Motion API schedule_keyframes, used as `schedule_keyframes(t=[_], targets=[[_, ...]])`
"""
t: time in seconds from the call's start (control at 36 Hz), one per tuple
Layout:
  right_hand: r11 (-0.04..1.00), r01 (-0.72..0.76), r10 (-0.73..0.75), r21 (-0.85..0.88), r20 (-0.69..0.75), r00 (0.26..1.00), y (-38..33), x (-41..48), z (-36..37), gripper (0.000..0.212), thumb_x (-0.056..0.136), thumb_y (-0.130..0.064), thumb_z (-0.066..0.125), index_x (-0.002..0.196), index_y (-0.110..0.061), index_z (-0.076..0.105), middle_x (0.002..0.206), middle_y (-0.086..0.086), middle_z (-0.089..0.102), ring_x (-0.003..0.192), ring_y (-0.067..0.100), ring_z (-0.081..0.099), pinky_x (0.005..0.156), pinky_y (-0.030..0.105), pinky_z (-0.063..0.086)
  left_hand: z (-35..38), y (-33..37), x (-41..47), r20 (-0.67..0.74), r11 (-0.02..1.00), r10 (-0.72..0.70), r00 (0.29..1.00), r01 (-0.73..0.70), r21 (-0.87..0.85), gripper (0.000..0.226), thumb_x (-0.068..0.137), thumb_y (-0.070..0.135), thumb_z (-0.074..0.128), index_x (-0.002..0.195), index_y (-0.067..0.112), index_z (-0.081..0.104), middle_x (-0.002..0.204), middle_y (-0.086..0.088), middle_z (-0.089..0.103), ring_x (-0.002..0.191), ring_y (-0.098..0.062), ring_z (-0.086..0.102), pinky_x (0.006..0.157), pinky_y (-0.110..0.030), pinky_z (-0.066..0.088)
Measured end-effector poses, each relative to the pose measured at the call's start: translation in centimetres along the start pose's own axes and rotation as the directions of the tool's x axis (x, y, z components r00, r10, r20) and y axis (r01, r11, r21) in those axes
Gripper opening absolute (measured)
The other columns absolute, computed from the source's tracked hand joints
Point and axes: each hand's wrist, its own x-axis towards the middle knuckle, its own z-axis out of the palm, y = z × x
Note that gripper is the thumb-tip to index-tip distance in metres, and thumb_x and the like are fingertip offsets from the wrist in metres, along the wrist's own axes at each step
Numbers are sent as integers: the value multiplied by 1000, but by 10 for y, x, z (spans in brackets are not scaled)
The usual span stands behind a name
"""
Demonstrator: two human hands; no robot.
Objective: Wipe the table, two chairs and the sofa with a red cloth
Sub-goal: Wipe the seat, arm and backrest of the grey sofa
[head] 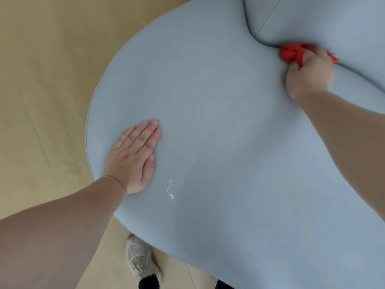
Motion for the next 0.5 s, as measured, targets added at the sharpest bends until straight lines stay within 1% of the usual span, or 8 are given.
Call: schedule_keyframes(t=[0.08, 0.17, 0.28, 0.33, 0.39, 0.5], targets=[[995, 82, -83, 64, 12, 996, -23, -6, 2, 61, 75, -40, 30, 124, -25, 64, 126, 15, 55, 117, 36, 49, 104, 36, 38, 0, 1, 1, -7, 1000, 1, 1000, -1, -4, 57, 90, 21, 30, 144, 4, 31, 151, -9, 33, 146, -14, 12, 118, -39, 15], [987, 139, -141, 85, 29, 990, -54, -12, 10, 54, 80, -36, 35, 126, -28, 62, 130, 11, 53, 120, 35, 47, 104, 34, 37, 0, 2, 0, -3, 1000, 0, 1000, 0, -8, 57, 90, 21, 29, 144, 3, 31, 151, -10, 33, 145, -14, 13, 118, -39, 15], [991, 117, -122, 70, 70, 990, -75, -17, 12, 57, 84, -34, 36, 136, -20, 54, 140, 13, 47, 129, 34, 41, 111, 32, 29, 0, 2, 0, -2, 1000, -3, 1000, 3, -14, 56, 89, 21, 30, 143, 2, 33, 151, -11, 34, 145, -14, 13, 118, -39, 15], [982, 153, -163, 108, 83, 983, -83, -24, 13, 59, 86, -31, 38, 140, -12, 50, 143, 17, 44, 132, 35, 39, 114, 32, 25, 0, 2, 0, -13, 1000, -1, 1000, 1, -21, 56, 89, 20, 30, 142, 2, 34, 150, -11, 34, 145, -14, 13, 118, -39, 15], [968, 211, -222, 135, 73, 972, -92, -33, 18, 59, 86, -28, 41, 140, -6, 49, 143, 20, 44, 133, 36, 39, 115, 34, 24, 0, 3, 0, -27, 999, -1, 1000, 0, -34, 55, 89, 19, 30, 142, 3, 34, 150, -11, 35, 145, -14, 15, 118, -40, 17], [966, 231, -241, 116, 78, 967, -103, -46, 21, 60, 86, -28, 40, 142, -6, 46, 146, 20, 40, 136, 36, 35, 117, 38, 21, -1, 2, 1, -11, 999, 10, 1000, -10, -36, 56, 88, 19, 30, 142, 2, 34, 150, -11, 35, 144, -16, 18, 117, -42, 19]])
